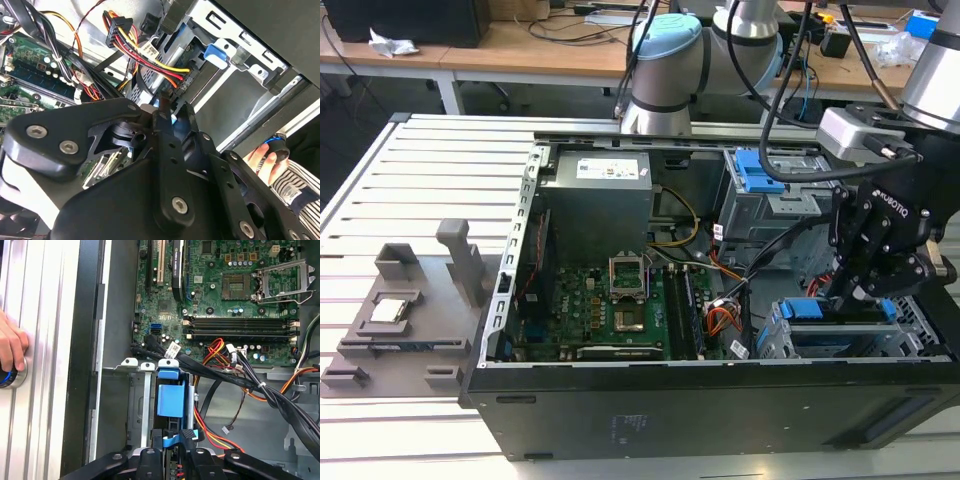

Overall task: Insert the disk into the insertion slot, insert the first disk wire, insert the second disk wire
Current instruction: 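Insert the second disk wire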

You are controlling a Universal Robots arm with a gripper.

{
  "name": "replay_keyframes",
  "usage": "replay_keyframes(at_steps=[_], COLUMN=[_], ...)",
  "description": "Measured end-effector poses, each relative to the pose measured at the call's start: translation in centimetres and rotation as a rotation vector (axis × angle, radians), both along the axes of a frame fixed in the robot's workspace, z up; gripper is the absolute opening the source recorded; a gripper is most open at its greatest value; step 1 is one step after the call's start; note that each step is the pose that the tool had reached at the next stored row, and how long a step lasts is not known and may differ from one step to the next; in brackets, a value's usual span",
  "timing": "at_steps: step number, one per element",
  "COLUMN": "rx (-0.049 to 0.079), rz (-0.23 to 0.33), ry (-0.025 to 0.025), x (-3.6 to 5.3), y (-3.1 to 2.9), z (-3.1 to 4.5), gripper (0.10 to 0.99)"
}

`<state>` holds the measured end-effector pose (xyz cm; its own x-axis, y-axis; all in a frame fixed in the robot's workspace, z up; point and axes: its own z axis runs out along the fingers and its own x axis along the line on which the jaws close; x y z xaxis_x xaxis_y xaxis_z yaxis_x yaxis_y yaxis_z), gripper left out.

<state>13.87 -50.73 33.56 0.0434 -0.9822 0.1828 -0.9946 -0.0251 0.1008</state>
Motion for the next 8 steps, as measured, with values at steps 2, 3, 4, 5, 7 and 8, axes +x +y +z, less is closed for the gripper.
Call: replay_keyframes(at_steps=[2,3,4,5,7,8], rx=[-0.003,-0.015,-0.029,-0.037,-0.043,-0.044], rz=[0.000,0.000,0.000,0.000,0.000,0.000], ry=[0.0000,0.0000,0.0000,0.0000,0.0000,0.0000], x=[0.00,0.00,0.00,-0.01,0.00,0.00], y=[-0.40,-0.42,-0.42,-0.42,-0.42,-0.43], z=[0.00,0.01,0.01,0.01,0.00,0.01], gripper=[0.282,0.282,0.282,0.282,0.282,0.282])
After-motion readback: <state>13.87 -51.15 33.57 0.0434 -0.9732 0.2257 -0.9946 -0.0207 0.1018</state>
